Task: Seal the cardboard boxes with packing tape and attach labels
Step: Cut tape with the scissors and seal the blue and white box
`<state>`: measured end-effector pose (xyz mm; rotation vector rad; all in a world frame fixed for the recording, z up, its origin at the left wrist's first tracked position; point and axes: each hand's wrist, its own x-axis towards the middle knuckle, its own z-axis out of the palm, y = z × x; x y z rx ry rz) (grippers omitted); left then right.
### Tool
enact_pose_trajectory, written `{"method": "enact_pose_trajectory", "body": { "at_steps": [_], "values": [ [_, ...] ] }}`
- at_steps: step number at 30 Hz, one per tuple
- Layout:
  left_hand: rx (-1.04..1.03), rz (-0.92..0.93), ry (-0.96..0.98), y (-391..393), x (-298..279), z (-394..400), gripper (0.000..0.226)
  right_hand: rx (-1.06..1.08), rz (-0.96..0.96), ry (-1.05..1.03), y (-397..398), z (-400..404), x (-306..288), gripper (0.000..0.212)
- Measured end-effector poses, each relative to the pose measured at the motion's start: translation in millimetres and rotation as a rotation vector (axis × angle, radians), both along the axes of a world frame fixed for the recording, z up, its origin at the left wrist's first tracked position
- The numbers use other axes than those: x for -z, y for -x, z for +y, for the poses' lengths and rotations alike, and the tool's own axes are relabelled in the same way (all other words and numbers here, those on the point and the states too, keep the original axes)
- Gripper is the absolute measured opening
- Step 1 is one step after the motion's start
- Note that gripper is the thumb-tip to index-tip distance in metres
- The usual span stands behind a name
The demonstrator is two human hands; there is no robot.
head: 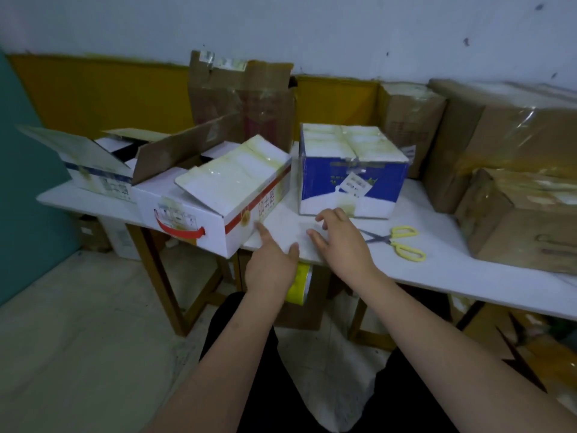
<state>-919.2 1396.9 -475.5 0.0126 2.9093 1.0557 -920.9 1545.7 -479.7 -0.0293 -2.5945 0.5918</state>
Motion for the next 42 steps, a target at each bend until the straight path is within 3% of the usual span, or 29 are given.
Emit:
{"method": "enact_pose_trajectory", "body": {
  "at_steps": [3, 7, 11, 14, 19, 22, 27, 32, 36, 39, 41, 42],
  "values": [
    [0.036, 0.106, 0.241, -5, -31, -3, 0.073, 0.086, 0.182, 0.023, -7, 23, -24, 0.023],
    [0.105, 0.415, 0.155, -4, -90, 18, 0.05, 0.203, 0.393, -0.103, 9, 67, -64, 0.024],
    [0.183, 0.655, 0.072, 36, -119, 55, 0.04, 0.207, 0.397, -0.314, 43, 99, -89, 0.035],
    [0.202, 0.748, 0.039, 78, -116, 76, 0.036, 0.087, 0.276, -0.338, 67, 108, -91, 0.045],
    [0.228, 0.815, 0.237, 131, -100, 86, 0.033, 0.056, 0.351, -0.335, 75, 113, -67, 0.038],
    [0.268, 0.725, 0.167, 151, -91, 89, 0.039, 0.049, 0.393, -0.358, 75, 114, -65, 0.041],
    [0.263, 0.363, -0.249, 156, -95, 95, 0.053, 0.077, 0.389, -0.404, 74, 113, -60, 0.043],
    [0.2, 0.046, -0.802, 159, -87, 86, 0.071, 0.112, 0.434, -0.381, 77, 109, -56, 0.039],
    [0.126, -0.014, -0.773, 156, -88, 87, 0.088, 0.083, 0.386, -0.349, 72, 110, -62, 0.043],
    [0.144, -0.027, -0.86, 153, -87, 85, 0.061, 0.109, 0.24, -0.19, 64, 108, -85, 0.058],
    [0.175, 0.004, -0.901, 148, -87, 83, 0.043, 0.269, 0.163, -0.117, 70, 113, -95, 0.064],
    [0.186, 0.03, -0.891, 143, -86, 81, 0.044, 0.334, 0.09, -0.066, 73, 117, -100, 0.069]
  ]
}}
